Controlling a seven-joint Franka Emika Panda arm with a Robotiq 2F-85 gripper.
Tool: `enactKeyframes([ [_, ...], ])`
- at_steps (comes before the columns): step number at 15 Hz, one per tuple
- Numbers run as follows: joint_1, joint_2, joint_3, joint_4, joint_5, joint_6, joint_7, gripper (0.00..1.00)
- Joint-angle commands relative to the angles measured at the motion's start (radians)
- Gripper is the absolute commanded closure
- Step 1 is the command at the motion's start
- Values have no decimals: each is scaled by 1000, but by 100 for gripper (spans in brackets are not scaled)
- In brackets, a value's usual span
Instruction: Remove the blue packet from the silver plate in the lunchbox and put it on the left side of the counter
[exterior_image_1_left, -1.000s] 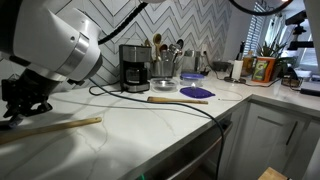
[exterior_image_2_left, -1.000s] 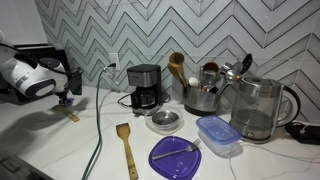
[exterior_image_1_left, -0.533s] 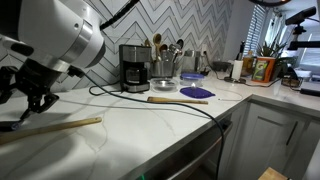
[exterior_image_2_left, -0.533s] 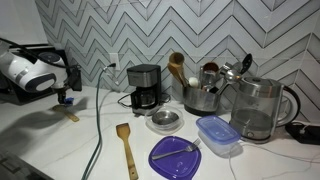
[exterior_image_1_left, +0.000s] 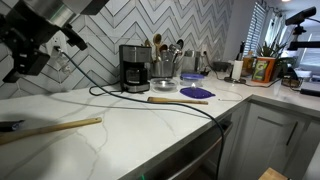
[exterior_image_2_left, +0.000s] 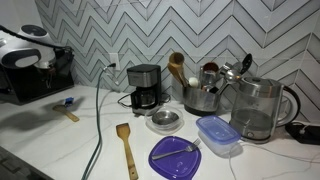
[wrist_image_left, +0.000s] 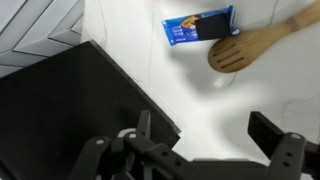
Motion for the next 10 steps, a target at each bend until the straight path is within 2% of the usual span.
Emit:
enactKeyframes([
  [1, 66, -193, -137, -98, 149, -117, 105, 0],
  [2, 90, -230, -179, -117, 167, -145, 138, 0],
  [6, 156, -383, -315, -209, 63, -281, 404, 0],
  [7, 166, -413, -335, -227, 40, -310, 456, 0],
  [8, 100, -460, -287, -247, 10, -353, 536, 0],
  [9, 165, -479, -354, -262, -45, -371, 616, 0],
  [10, 169, -508, -363, -273, -78, -411, 687, 0],
])
